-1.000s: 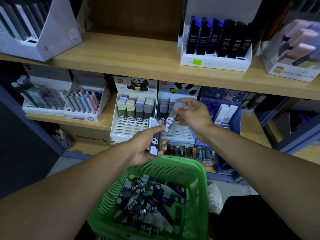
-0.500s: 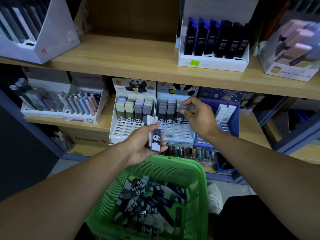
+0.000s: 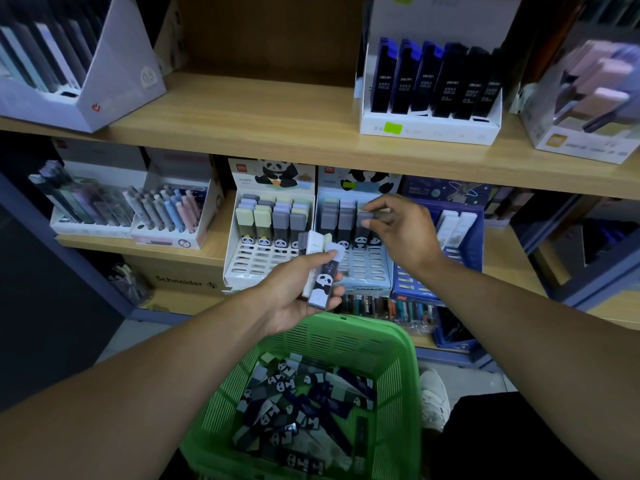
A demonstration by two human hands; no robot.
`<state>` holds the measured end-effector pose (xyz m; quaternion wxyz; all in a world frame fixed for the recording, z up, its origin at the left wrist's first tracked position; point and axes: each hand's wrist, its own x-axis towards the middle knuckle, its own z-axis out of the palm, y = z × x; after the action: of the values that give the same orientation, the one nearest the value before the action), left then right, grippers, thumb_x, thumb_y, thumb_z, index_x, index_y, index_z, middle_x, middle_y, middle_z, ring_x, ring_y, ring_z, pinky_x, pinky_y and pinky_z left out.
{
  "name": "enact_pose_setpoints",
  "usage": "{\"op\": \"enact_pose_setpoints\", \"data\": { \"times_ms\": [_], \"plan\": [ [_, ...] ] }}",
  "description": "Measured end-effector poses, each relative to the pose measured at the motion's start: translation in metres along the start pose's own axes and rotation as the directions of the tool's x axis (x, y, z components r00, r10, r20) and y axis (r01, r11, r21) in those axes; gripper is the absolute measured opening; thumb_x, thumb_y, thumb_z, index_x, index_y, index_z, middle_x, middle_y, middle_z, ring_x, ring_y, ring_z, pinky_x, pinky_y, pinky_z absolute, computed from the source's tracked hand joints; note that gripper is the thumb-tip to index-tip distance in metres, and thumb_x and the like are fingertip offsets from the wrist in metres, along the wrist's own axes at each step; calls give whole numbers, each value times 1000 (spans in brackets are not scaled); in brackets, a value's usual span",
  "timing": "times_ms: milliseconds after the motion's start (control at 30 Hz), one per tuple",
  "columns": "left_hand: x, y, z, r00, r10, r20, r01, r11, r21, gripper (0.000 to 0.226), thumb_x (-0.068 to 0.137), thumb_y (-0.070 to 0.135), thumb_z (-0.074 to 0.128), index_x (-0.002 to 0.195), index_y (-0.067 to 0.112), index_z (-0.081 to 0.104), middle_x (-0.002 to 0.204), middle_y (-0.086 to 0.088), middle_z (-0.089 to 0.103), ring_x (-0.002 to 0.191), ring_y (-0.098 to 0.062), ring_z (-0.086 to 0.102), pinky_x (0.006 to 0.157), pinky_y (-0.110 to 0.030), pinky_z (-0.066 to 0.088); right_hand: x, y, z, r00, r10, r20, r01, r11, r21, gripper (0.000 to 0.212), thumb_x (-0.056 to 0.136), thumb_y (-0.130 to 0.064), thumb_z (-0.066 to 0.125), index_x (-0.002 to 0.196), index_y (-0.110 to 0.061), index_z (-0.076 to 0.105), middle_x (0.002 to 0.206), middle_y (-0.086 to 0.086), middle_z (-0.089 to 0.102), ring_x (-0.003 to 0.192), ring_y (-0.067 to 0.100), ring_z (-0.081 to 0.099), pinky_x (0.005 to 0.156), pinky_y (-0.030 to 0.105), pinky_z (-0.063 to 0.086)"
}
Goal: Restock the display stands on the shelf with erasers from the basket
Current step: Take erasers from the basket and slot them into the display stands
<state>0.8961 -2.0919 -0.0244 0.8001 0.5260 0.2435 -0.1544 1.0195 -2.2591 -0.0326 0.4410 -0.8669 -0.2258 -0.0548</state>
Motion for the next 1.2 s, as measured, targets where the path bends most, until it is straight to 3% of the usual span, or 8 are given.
{"op": "enact_pose_setpoints", "data": {
  "times_ms": [67,167,400,533,733,1000,1133,1200],
  "plan": [
    [-1,2,1,999,-6,36,7,999,-32,20,98,23,58,104,4,62,78,-8,69,62,-20,66,52,-28,56,1,2,1,999,12,-42,-11,1000,6,11,92,-12,72,102,-16,72,107,-1,71,85,-3,65,76,5,48],
    [-4,3,2,998,-6,68,10,998,-57,23,101,19,54,109,0,62,81,-10,70,66,-22,68,56,-30,58,3,6,3,996,39,-75,-39,999,9,11,91,-13,73,101,-13,76,99,-3,75,77,-16,62,77,3,49],
    [-6,1,1,999,-2,32,1,999,35,25,99,27,59,114,8,65,94,-5,77,74,-20,75,56,-30,58,8,9,5,990,85,-113,-85,996,6,12,90,-18,74,102,-15,77,98,-4,76,90,3,69,88,18,54],
    [-8,2,3,1000,1,8,-2,999,38,29,99,30,59,118,9,65,90,-4,77,72,-19,75,54,-30,58,8,8,8,989,73,-131,-77,997,-22,11,90,-18,75,100,-14,77,95,-3,75,81,-2,64,83,12,52],
    [-9,1,4,1000,-8,20,7,998,57,37,98,34,59,123,6,64,88,-6,75,69,-17,73,53,-27,57,10,6,9,993,67,-96,-77,992,-102,11,91,-14,73,101,-10,77,106,-1,72,85,6,62,88,19,50],
    [-12,4,0,999,-26,26,25,999,24,36,101,26,55,128,4,61,102,-10,76,79,-19,75,51,-27,57,11,5,5,998,49,-36,-55,977,-204,18,94,-17,69,111,-12,75,120,2,66,90,10,62,93,22,51],
    [-12,5,-2,1000,-4,9,3,999,42,31,99,24,59,125,8,63,99,-6,77,82,-19,76,50,-25,55,7,-10,-3,998,42,-49,-46,997,-67,16,94,-30,69,104,-19,75,104,-4,70,84,13,68,82,31,58],
    [-11,5,-3,1000,7,-7,-6,999,41,30,98,24,62,123,9,63,97,-6,77,82,-19,76,51,-25,56,-1,-26,-5,978,152,145,-172,975,140,20,92,-37,70,101,-19,74,89,2,72,71,16,70,72,34,60]
  ]
}}
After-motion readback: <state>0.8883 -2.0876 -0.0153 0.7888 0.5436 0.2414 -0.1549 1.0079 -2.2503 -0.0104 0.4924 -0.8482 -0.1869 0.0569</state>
